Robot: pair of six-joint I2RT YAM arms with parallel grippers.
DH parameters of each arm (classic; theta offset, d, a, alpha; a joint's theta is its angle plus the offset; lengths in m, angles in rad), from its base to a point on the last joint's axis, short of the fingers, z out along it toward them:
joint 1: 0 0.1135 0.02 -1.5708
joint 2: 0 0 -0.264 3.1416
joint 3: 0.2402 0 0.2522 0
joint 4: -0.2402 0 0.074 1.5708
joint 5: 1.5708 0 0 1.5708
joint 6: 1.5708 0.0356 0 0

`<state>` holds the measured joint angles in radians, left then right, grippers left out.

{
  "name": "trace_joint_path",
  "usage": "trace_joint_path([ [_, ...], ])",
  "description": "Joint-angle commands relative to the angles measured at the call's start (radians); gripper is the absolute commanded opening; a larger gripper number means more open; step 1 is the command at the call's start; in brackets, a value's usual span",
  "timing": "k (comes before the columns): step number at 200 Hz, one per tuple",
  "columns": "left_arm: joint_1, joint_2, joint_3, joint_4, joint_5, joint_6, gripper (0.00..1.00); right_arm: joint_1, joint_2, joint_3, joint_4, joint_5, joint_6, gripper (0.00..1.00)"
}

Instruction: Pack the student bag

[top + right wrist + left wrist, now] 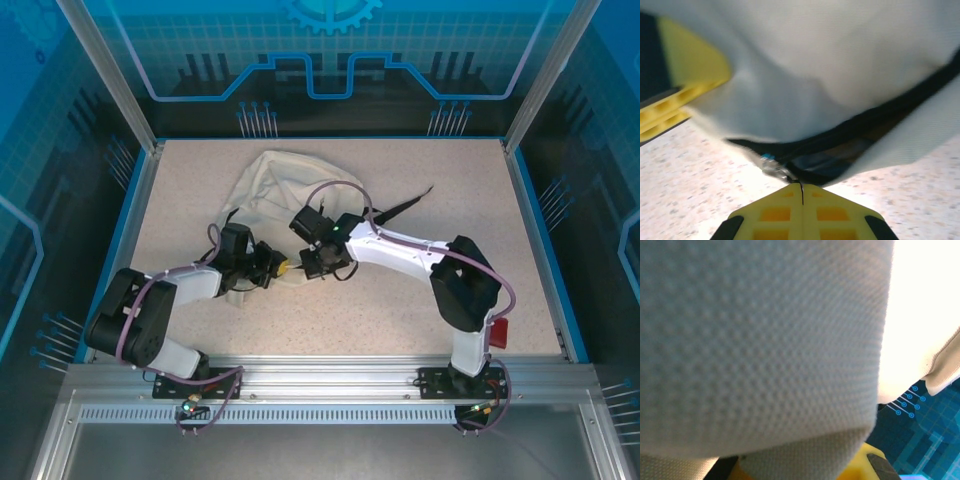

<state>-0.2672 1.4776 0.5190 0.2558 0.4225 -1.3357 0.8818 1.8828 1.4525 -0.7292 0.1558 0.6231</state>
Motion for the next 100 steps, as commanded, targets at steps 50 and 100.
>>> trace_joint_path([
  [50, 0.014, -0.046, -0.012, -0.093, -0.012, 0.058, 0.0, -0.056, -0.033, -0.009, -0.031, -0.099, -0.145, 0.0],
  [100, 0.014, -0.042, 0.007, -0.095, 0.004, 0.066, 0.0, -0.04, -0.048, -0.003, -0.023, -0.169, -0.246, 0.59],
])
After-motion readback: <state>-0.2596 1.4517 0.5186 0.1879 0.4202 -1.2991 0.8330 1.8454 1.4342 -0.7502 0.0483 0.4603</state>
